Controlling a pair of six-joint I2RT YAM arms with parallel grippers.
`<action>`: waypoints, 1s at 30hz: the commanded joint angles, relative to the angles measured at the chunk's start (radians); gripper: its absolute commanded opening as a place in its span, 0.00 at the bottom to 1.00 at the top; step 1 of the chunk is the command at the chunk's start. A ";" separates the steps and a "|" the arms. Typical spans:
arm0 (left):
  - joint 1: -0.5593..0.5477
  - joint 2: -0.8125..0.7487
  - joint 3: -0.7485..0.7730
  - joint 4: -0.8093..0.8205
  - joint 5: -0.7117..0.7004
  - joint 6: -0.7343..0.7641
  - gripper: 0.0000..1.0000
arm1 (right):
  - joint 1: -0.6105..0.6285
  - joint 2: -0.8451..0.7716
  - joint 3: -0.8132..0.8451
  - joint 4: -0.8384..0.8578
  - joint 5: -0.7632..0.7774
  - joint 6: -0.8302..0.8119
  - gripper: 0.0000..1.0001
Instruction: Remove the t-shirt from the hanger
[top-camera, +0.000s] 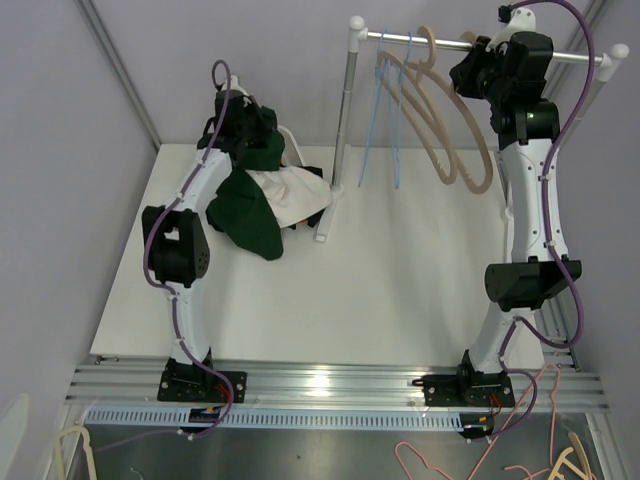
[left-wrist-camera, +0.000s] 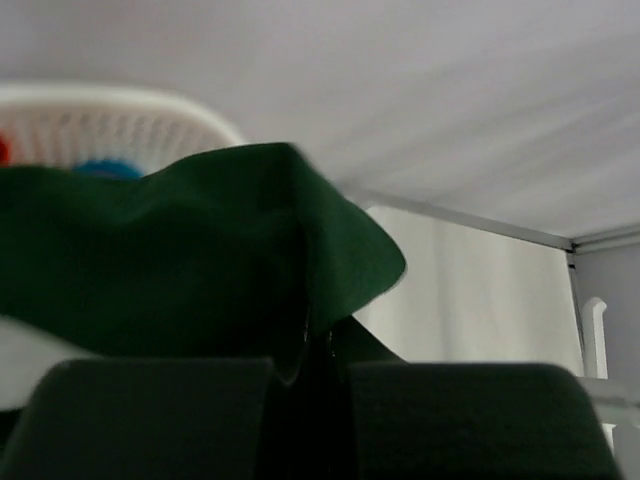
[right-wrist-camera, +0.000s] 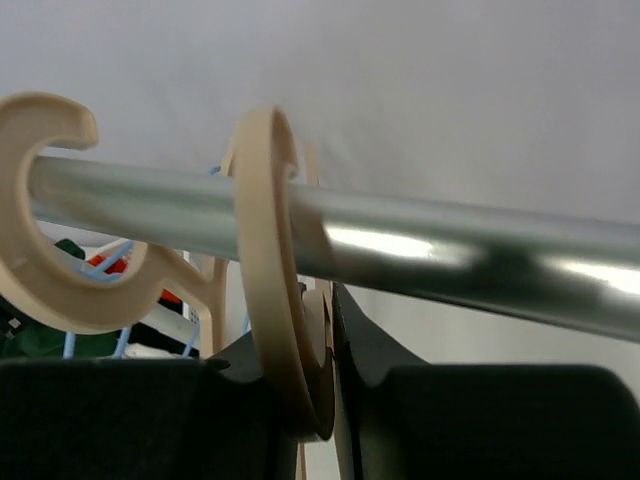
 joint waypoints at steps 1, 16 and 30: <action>0.035 0.033 -0.057 -0.155 -0.090 -0.162 0.00 | 0.004 -0.043 -0.029 -0.036 0.036 -0.015 0.19; 0.062 0.269 0.172 -0.490 0.031 -0.208 0.01 | -0.014 -0.202 -0.165 -0.014 0.111 -0.027 0.44; 0.028 -0.004 0.254 -0.517 0.050 -0.096 0.57 | -0.063 -0.367 -0.202 -0.058 0.122 -0.017 0.92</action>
